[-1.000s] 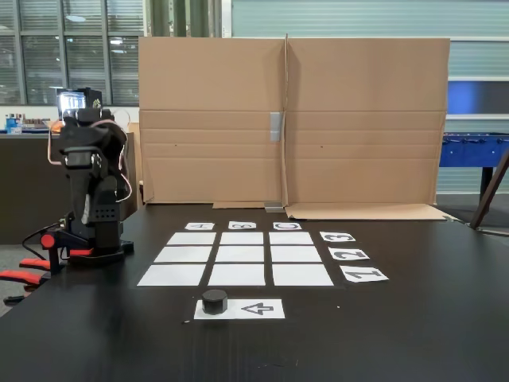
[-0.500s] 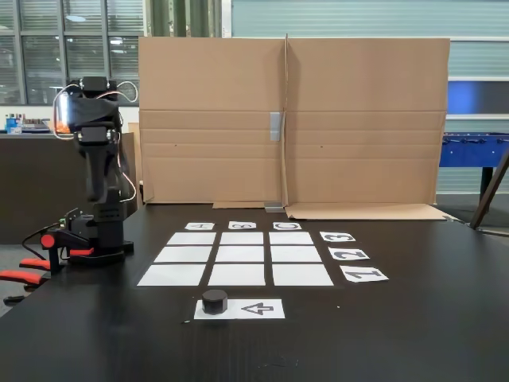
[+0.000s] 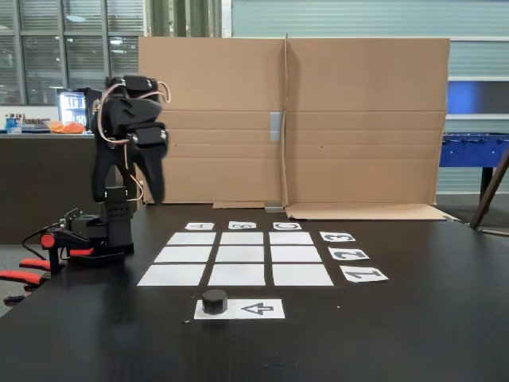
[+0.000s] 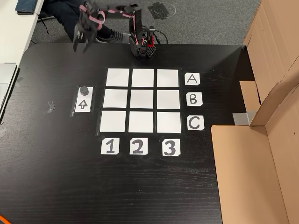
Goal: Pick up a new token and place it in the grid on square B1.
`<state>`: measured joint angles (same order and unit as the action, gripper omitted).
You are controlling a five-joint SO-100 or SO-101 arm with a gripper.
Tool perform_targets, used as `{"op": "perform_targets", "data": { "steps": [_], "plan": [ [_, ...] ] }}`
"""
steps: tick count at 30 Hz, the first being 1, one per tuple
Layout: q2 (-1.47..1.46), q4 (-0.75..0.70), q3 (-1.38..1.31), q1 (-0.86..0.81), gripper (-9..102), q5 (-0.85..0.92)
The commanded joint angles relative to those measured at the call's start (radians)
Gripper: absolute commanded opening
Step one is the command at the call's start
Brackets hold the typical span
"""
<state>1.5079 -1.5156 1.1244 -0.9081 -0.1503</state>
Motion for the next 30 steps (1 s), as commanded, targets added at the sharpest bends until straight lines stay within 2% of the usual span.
{"op": "perform_targets", "data": {
  "steps": [1,14,30],
  "plan": [
    [-0.074,0.005,-0.103,0.048,15,-0.017],
    [-0.385,-0.003,-0.293,0.121,19,-0.020],
    [-0.592,-0.014,-0.423,0.129,19,-0.029]
  ]
}}
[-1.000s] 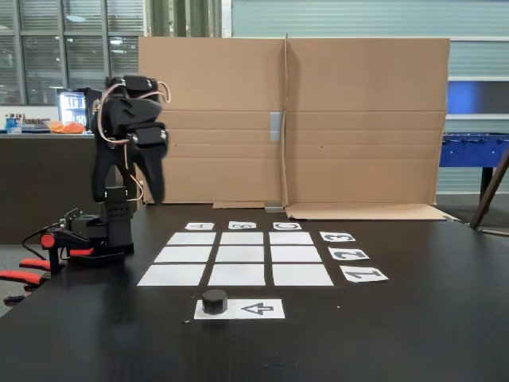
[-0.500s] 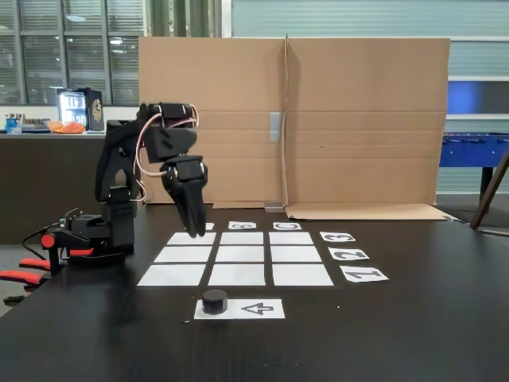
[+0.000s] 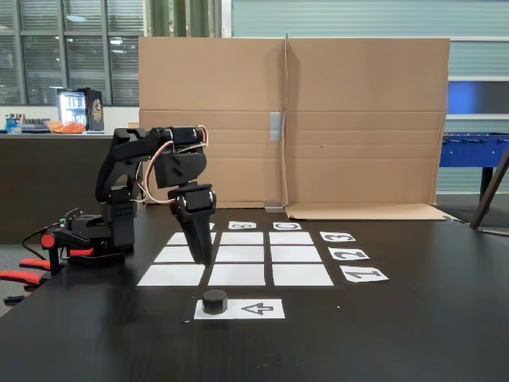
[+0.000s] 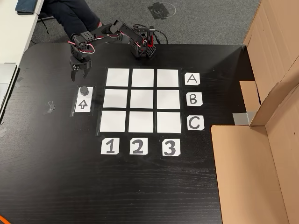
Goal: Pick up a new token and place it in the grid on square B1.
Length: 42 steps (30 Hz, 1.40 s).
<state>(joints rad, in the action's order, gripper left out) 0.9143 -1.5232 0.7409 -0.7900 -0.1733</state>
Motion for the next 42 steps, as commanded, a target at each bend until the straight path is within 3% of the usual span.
{"op": "perform_targets", "data": {
  "steps": [1,42],
  "plan": [
    [-0.005,-0.006,-0.040,0.012,20,-0.006],
    [-0.186,-0.026,-0.129,0.049,23,0.000]
  ]
}}
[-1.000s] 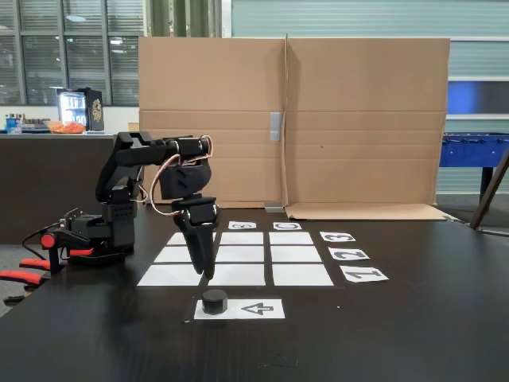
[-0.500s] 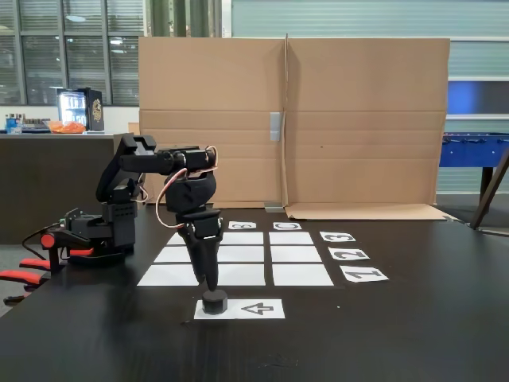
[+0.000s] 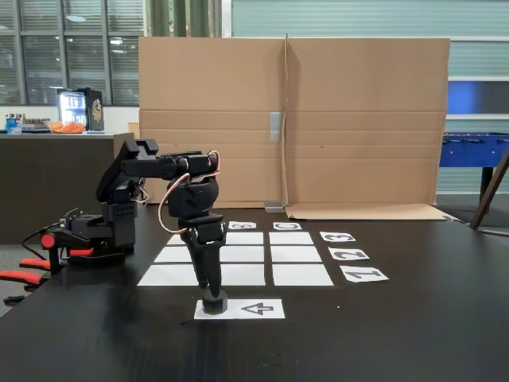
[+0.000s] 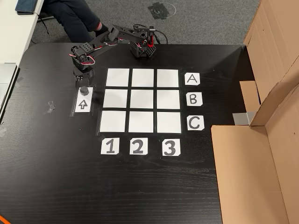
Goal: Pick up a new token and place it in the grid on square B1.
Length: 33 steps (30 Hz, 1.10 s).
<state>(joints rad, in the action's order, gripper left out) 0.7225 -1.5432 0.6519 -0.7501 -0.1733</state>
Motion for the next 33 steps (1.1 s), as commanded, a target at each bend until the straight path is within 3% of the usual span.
{"op": "perform_targets", "data": {
  "steps": [1,33],
  "plan": [
    [0.002,-0.006,-0.046,0.009,23,0.000],
    [-0.117,-0.006,-0.146,0.014,25,0.003]
  ]
}}
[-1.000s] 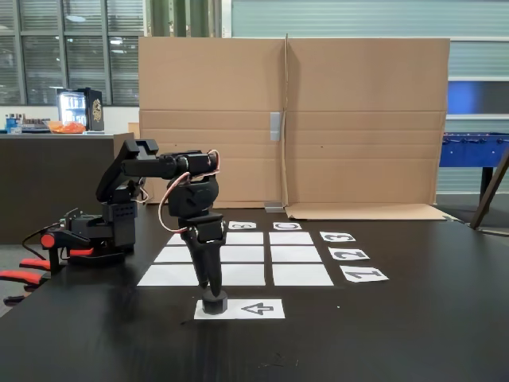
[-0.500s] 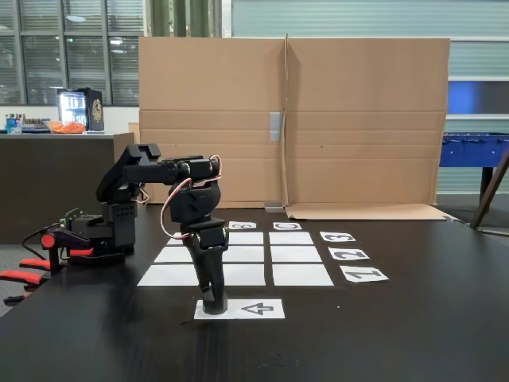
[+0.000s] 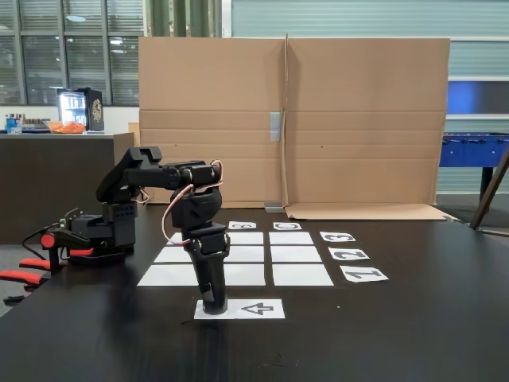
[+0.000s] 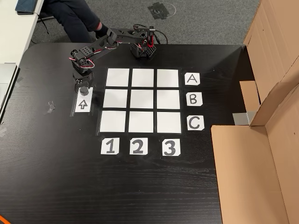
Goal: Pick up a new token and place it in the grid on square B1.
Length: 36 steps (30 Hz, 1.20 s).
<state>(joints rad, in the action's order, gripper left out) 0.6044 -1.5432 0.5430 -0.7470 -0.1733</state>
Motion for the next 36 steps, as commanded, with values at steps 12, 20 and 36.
{"op": "perform_targets", "data": {
  "steps": [12,20,36],
  "plan": [
    [-0.014,-0.006,-0.041,0.028,25,0.005],
    [-0.037,-0.006,-0.067,0.026,25,0.000],
    [-0.044,-0.006,-0.084,0.018,12,-0.011]
  ]
}}
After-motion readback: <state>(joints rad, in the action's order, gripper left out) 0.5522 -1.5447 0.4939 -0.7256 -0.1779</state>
